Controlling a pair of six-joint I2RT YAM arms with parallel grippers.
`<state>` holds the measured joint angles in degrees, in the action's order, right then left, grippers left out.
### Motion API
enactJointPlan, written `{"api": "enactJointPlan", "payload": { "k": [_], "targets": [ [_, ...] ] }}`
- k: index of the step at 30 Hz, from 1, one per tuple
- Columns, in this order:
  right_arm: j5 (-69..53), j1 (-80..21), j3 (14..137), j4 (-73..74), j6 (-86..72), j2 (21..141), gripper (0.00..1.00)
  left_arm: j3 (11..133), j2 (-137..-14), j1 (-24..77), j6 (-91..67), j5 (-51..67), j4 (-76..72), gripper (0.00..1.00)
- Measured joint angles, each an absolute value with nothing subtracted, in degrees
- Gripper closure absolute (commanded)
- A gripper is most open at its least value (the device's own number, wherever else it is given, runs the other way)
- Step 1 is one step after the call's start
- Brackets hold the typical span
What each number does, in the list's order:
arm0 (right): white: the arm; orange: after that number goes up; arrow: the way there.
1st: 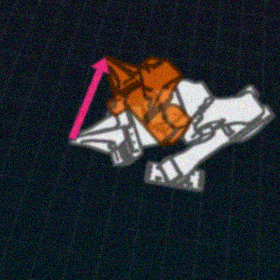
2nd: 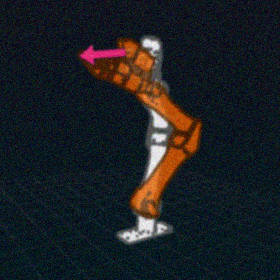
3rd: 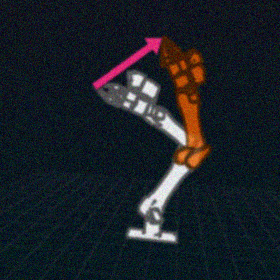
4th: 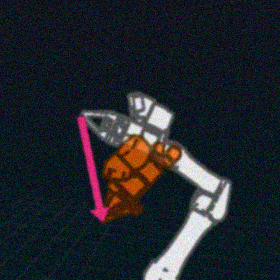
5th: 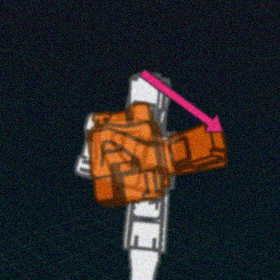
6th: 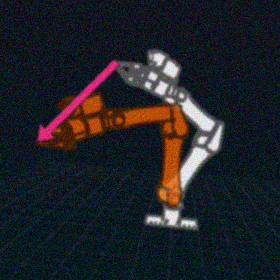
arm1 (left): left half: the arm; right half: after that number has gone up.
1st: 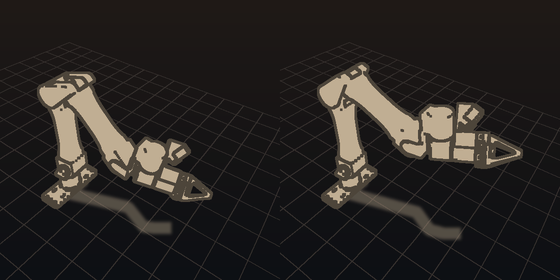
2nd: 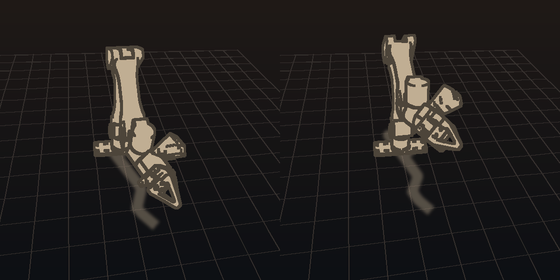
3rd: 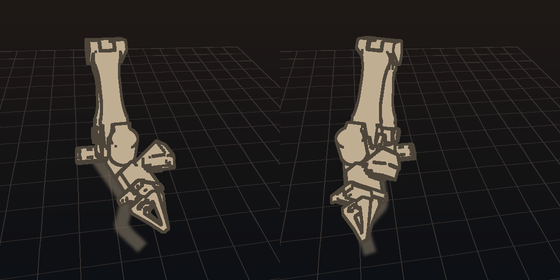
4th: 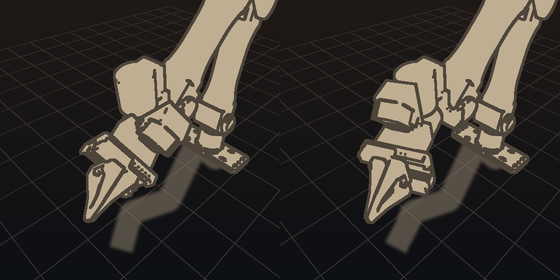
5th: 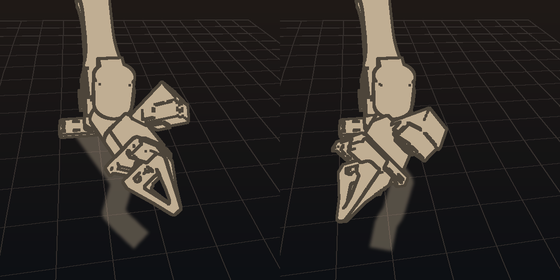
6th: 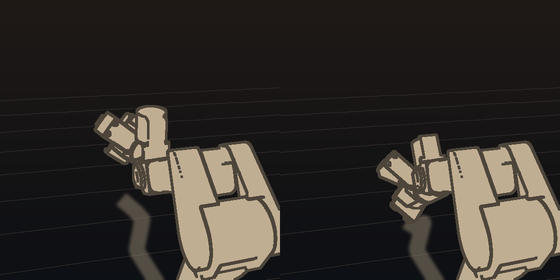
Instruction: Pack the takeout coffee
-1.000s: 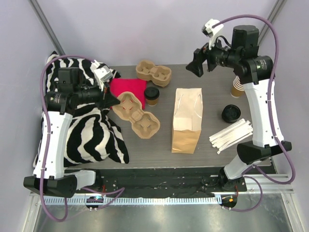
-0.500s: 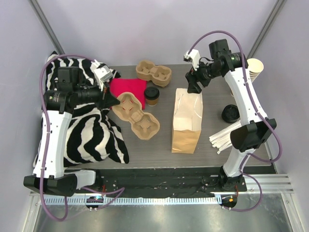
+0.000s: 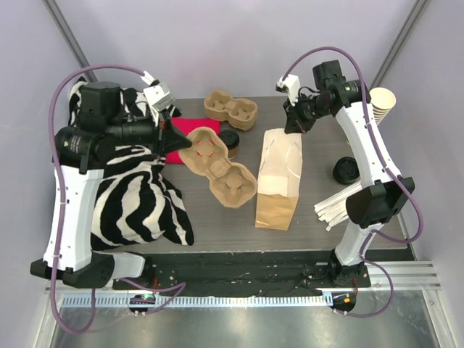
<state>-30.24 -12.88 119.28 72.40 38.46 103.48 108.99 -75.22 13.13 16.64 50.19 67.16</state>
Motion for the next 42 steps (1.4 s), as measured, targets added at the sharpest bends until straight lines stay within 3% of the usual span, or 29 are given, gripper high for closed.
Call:
{"api": "enactJointPlan", "payload": {
  "k": [13, 20, 31, 42],
  "targets": [
    [-29.87, -14.17, 112.81, 64.31, 29.41, 90.87, 0.99, 119.48, -73.08, 13.87, 2.79, 40.45, 52.27, 1.00],
    [-21.50, -24.27, 112.79, 61.87, 26.00, 88.84, 0.99, 125.16, -76.29, 14.04, 0.25, 36.84, 46.48, 1.00],
    [-8.78, -28.01, 112.16, 58.19, 14.41, 87.57, 0.99, 114.96, -72.42, 18.46, 3.70, 28.10, 46.24, 1.00],
    [-8.67, -29.63, 112.16, 57.17, 10.31, 86.48, 0.99, 114.13, -73.21, 27.75, 8.82, 13.85, 48.18, 1.00]
  ]
}}
